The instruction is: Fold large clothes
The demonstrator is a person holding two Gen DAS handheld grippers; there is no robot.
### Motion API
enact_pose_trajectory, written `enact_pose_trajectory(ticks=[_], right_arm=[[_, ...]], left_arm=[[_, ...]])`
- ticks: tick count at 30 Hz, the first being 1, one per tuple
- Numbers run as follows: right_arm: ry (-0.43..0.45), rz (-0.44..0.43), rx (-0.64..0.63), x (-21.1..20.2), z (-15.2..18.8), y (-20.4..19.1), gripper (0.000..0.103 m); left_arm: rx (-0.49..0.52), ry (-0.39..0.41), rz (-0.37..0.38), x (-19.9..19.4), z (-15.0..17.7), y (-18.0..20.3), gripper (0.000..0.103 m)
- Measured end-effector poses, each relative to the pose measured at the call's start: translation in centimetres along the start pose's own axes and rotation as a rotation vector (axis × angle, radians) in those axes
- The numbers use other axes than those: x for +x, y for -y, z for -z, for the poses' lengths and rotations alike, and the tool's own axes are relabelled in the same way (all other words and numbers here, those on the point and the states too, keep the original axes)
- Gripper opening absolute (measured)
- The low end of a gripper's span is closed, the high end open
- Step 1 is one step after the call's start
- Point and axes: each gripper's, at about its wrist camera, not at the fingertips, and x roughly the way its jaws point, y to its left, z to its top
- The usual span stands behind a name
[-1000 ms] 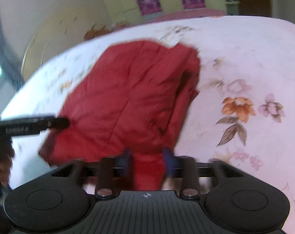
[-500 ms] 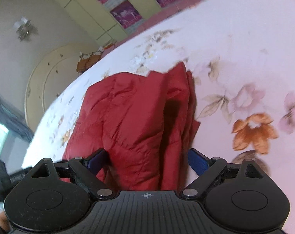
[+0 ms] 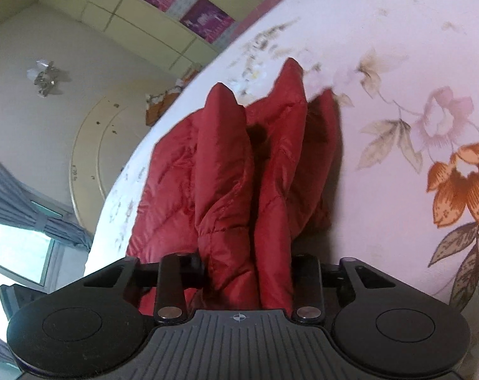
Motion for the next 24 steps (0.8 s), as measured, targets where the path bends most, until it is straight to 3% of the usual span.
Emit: enact_pose_trajectory(ticks=[7, 14, 18, 24], right_arm=[[0.010, -0.058, -0.042, 0.7, 0.6, -2.6, 0.033], [0.009, -0.084, -0.069, 3.0, 1.6, -6.8, 0.033], [0.030, -0.083, -0.085, 5.4, 2.4, -10.2, 0.033], [0.063, -0.055, -0.072, 11.3, 4.5, -16.5, 0.033]], left_arm=[[0.040, 0.053, -0.074, -3.4, -1.3, 0.4, 0.054], [0.056, 0.087, -0.108, -7.2, -2.4, -1.9, 0.054], [0.071, 0.106, -0.101, -9.1, -3.8, -4.8, 0.054], [0.085, 0.111, -0.079, -11.7, -7.9, -12.3, 0.054]])
